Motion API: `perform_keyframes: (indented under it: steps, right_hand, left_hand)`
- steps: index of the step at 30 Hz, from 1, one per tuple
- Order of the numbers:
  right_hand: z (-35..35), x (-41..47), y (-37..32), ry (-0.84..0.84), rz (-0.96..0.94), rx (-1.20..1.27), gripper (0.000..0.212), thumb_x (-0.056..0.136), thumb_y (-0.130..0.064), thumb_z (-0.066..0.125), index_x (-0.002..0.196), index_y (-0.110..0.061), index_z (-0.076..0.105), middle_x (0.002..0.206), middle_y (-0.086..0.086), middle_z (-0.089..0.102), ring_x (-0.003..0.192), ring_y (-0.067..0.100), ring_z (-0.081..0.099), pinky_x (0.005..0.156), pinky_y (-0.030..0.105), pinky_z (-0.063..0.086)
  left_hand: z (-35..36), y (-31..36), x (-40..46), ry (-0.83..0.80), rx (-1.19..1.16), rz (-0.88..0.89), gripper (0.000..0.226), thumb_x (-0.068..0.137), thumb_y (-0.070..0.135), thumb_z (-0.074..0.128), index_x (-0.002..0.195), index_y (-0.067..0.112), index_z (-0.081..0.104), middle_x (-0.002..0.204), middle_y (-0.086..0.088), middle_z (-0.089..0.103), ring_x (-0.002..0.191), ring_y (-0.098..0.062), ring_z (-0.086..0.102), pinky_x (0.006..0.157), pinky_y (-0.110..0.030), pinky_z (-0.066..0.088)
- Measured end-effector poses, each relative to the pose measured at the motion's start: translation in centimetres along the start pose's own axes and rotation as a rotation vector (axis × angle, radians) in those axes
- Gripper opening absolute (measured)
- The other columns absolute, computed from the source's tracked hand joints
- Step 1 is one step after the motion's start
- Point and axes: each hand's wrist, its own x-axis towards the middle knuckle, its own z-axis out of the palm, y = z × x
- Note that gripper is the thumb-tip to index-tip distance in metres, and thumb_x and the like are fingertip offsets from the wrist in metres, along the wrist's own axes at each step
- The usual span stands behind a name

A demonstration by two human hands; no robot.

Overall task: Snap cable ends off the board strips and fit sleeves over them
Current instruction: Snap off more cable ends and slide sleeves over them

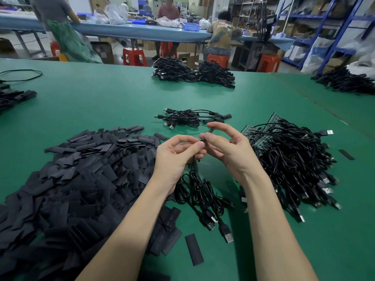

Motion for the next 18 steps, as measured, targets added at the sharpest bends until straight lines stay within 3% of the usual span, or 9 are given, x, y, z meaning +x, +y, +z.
perform_keyframes:
  steps: [7,18]
  right_hand:
    - [0.33,0.03,0.09,0.037,-0.007,0.027,0.033,0.083,-0.002,0.076,0.114,-0.014,0.073,0.099,0.020,0.076,0.080,0.022,0.073,0.078,0.028,0.059]
    - [0.59,-0.11,0.32,0.017,0.011,0.011,0.037,0.081,-0.004,0.077,0.116,-0.013,0.073,0.095,0.020,0.076,0.080,0.020,0.073,0.075,0.026,0.058]
  left_hand:
    - [-0.15,0.18,-0.09,-0.035,-0.004,0.002,0.013,0.069,0.013,0.083,0.080,0.011,0.077,0.090,-0.021,0.076,0.076,-0.023,0.075,0.070,-0.023,0.058]
    - [-0.41,-0.03,-0.06,-0.029,0.017,0.016,0.015,0.071,0.012,0.082,0.082,0.006,0.074,0.080,-0.018,0.075,0.071,-0.022,0.074,0.066,-0.024,0.059]
